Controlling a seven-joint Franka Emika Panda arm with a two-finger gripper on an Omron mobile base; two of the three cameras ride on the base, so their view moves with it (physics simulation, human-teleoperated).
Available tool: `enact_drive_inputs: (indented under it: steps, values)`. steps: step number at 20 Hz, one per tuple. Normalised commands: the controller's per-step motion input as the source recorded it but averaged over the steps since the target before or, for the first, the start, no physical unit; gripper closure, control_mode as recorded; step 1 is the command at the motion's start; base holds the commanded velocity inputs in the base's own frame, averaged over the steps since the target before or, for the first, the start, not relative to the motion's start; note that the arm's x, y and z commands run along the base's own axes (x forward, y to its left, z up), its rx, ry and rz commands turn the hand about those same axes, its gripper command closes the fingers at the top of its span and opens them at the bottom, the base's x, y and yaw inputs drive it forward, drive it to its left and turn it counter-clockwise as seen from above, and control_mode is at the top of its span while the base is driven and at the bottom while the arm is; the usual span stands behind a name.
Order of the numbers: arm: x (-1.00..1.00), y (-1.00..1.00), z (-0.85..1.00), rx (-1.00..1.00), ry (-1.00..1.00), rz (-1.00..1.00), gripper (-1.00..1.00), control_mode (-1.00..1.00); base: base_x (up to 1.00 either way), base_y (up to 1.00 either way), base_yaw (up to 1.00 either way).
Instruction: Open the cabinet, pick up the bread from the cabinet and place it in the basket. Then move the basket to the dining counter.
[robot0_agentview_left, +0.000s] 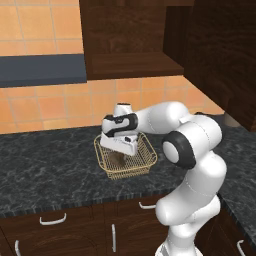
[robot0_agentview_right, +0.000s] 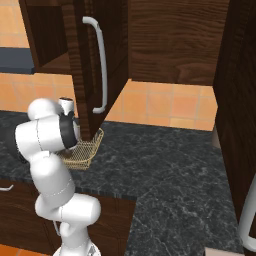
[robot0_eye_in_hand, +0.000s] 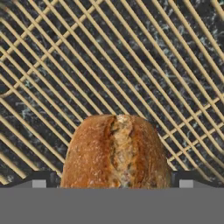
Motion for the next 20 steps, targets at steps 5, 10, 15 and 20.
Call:
enact_drive_inputs:
  steps: [5, 10, 15, 20]
  values:
    - [0.24, -0.26, -0.56, 0.0, 0.0, -0.11, -1.0, -1.0, 0.0, 0.0, 0.0]
    - [0.06, -0.2, -0.43, 0.0, -0.07, -0.06, -1.0, -1.0, 0.0, 0.0, 0.0]
    - [-0.19, 0.11, 0.04, -0.09, -0.27, -0.05, -1.0, -1.0, 0.0, 0.0, 0.0]
    - [-0.17, 0.0, 0.23, -0.01, -0.26, -0.02, -1.0, -1.0, 0.0, 0.0, 0.0]
